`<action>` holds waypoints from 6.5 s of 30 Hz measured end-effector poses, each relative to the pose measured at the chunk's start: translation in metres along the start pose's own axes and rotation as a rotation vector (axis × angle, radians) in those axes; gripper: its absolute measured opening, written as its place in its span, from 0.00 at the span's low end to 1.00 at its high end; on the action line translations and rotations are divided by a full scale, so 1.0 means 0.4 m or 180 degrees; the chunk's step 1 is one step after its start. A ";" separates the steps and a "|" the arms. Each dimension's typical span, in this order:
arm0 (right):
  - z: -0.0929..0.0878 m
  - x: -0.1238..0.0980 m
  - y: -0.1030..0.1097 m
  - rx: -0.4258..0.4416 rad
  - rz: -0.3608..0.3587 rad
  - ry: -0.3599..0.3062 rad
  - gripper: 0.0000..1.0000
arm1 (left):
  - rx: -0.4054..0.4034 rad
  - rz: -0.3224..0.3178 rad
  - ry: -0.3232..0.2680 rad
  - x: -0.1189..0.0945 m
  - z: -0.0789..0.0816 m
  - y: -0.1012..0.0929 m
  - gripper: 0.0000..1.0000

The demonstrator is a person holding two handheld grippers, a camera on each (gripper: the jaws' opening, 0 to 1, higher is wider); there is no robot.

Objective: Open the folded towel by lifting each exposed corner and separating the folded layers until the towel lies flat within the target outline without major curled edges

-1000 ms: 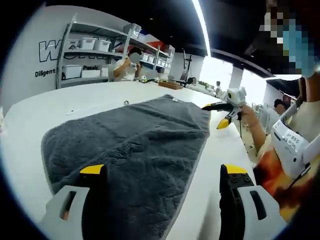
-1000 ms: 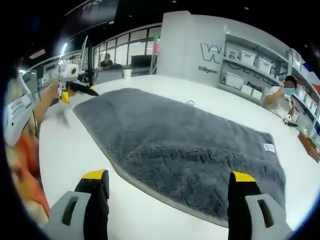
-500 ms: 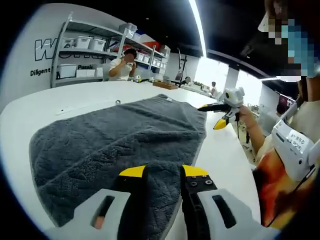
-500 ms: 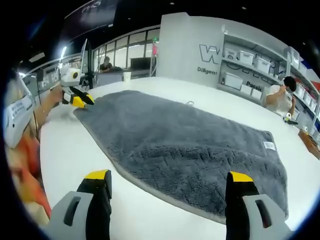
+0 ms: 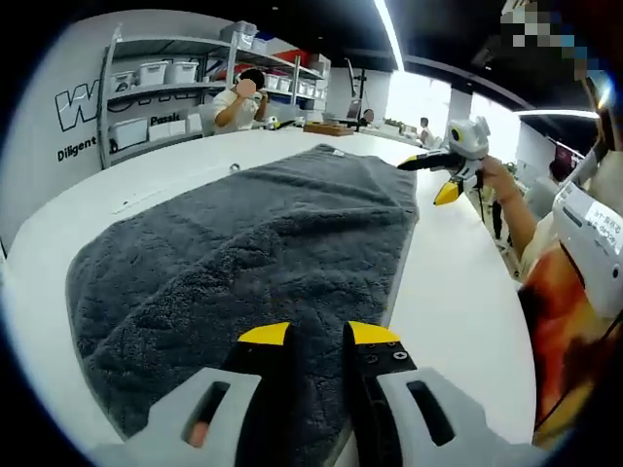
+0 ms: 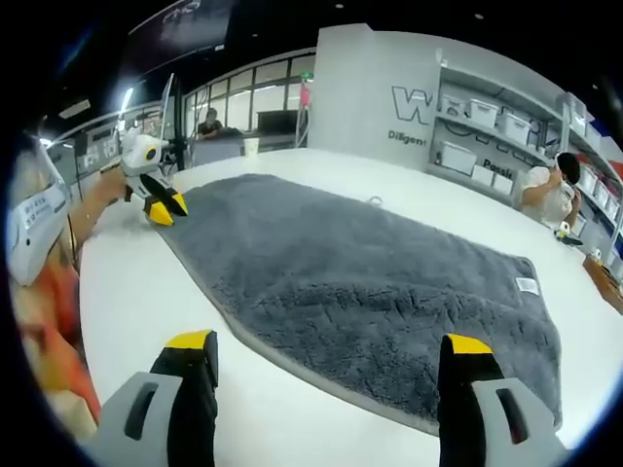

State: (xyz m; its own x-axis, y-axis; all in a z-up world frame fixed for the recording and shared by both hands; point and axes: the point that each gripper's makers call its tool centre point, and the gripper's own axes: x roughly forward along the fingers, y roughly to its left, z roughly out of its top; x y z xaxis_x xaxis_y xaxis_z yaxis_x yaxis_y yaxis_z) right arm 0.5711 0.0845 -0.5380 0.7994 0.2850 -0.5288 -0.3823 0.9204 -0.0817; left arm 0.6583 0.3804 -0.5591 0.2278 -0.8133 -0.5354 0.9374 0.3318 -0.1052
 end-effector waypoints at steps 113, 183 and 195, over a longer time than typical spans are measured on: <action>-0.147 -0.066 -0.217 0.0990 -0.1056 0.0200 0.41 | -0.0543 0.0043 -0.0832 -0.078 0.042 0.014 0.98; -0.092 -0.116 -0.157 0.0874 -0.0865 -0.0153 0.99 | 0.0061 -0.0006 -0.0706 -0.042 0.094 0.276 0.62; -0.086 -0.106 -0.149 0.0826 -0.0809 -0.0103 0.99 | -0.0012 -0.0191 -0.0476 -0.010 0.063 0.280 0.72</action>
State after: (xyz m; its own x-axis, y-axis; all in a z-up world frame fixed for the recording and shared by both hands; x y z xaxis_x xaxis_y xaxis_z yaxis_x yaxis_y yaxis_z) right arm 0.5442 0.0085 -0.5399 0.8697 0.0428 -0.4918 -0.0424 0.9990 0.0120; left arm 0.7690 0.4089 -0.5478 0.2084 -0.8937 -0.3974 0.9496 0.2821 -0.1364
